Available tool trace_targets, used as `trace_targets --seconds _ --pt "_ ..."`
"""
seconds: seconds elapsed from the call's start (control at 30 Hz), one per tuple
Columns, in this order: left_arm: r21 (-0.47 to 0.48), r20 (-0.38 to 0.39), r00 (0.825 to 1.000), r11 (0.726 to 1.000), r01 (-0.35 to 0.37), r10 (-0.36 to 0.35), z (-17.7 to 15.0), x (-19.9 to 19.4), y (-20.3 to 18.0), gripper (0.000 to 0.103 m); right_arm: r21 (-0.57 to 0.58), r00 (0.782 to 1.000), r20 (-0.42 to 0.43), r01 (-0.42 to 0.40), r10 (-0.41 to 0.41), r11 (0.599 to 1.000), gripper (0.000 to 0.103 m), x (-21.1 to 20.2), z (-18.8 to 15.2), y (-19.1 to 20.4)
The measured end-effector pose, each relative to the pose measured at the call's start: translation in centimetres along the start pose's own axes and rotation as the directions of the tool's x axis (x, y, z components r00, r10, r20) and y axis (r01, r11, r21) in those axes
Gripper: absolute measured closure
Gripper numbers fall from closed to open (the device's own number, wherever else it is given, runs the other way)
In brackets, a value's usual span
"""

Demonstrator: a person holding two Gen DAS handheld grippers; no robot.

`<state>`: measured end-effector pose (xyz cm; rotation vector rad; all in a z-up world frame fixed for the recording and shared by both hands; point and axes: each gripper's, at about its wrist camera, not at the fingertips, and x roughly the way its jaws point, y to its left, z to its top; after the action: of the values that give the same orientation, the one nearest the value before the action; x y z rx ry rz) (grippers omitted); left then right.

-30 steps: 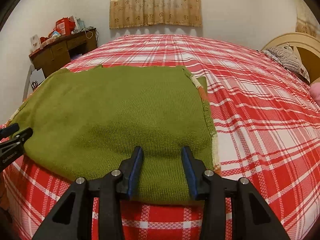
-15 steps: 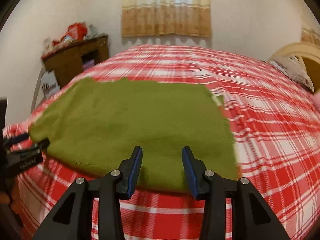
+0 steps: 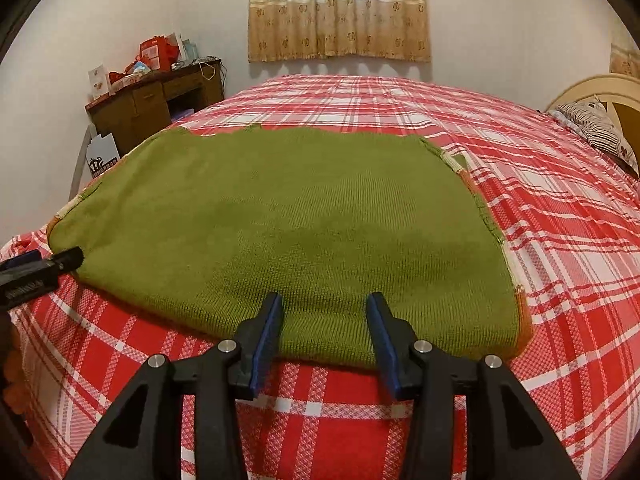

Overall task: Fold small clothes
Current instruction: 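Open both grippers and smooth the folded sweater flat, then grasp the striped sweater edge with the left gripper and lift it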

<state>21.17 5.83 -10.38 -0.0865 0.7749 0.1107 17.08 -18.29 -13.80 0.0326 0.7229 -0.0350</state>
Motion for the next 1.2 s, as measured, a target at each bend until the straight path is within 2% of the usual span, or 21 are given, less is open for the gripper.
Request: trace_targets --seconds 0.1,0.2,0.3,0.33,0.43,0.5,0.53,0.57,0.6,0.63,0.67,0.83,0.97,1.1,1.2 --pt "-0.106 -0.007 0.996 0.991 0.083 -0.084 0.5 0.2 1.1 0.008 0.004 1.0 0.005 -0.005 0.005 1.0 0.056 0.0 0.0 -0.1" --pt "-0.174 -0.066 0.981 0.97 0.169 -0.182 0.8 2.2 1.4 0.008 0.011 1.0 0.008 -0.016 0.016 1.0 0.055 -0.1 -0.2 -0.2" --pt "-0.196 -0.024 0.978 0.96 0.198 -0.207 1.4 3.0 0.8 0.008 0.017 1.0 0.012 -0.029 0.029 0.999 0.054 -0.1 -0.2 -0.4" --pt "-0.199 -0.023 0.974 0.955 0.218 -0.227 1.8 3.3 0.5 0.008 0.018 0.999 0.013 -0.031 0.031 0.999 0.054 -0.1 -0.3 -0.4" --pt "-0.27 -0.005 0.947 0.913 0.307 -0.321 3.4 5.0 0.4 0.008 0.017 0.999 0.013 -0.031 0.031 0.999 0.053 -0.2 -0.3 -0.3" --pt "-0.327 0.012 0.942 0.889 0.322 -0.337 4.1 5.8 0.9 0.012 0.016 0.999 0.014 -0.03 0.03 0.999 0.053 -0.2 -0.3 -0.3" --pt "-0.35 0.021 0.94 0.878 0.326 -0.341 4.5 6.1 1.2 0.019 0.015 0.999 0.014 -0.03 0.03 0.999 0.053 -0.2 -0.3 -0.3" --pt "-0.364 0.027 0.939 0.872 0.329 -0.343 4.7 6.4 1.4 0.031 0.015 0.999 0.014 -0.03 0.03 0.999 0.053 -0.2 -0.3 -0.3" --pt "-0.358 0.021 0.943 0.878 0.317 -0.331 4.8 6.6 1.4 0.041 0.016 0.999 0.014 -0.03 0.029 0.999 0.053 -0.2 -0.3 -0.2" --pt "-0.339 0.008 0.949 0.892 0.298 -0.314 4.7 6.7 1.3 0.062 0.015 0.999 0.014 -0.029 0.028 0.999 0.053 -0.2 -0.4 -0.2" --pt "-0.304 -0.007 0.956 0.911 0.277 -0.293 4.5 6.9 1.1 0.069 0.014 1.0 0.014 -0.028 0.028 1.0 0.053 -0.2 -0.3 -0.2" --pt "-0.271 0.01 0.955 0.919 0.288 -0.296 3.7 6.3 1.4 0.07 0.001 1.0 0.002 -0.012 0.012 1.0 0.053 -0.1 -0.1 -0.1" --pt "-0.211 0.011 0.971 0.949 0.234 -0.237 3.8 6.2 0.5 0.067 -0.03 0.999 -0.041 0.028 -0.029 0.999 0.053 -0.1 1.5 0.9" --pt "-0.228 0.01 0.967 0.941 0.25 -0.254 3.7 6.4 1.1 0.066 -0.068 0.997 0.004 -0.08 0.08 0.995 0.053 -0.5 4.6 3.5" --pt "-0.239 0.01 0.964 0.935 0.261 -0.267 3.7 6.5 1.5 0.065 -0.068 0.985 0.009 -0.172 0.173 0.983 0.053 0.6 6.9 5.8"
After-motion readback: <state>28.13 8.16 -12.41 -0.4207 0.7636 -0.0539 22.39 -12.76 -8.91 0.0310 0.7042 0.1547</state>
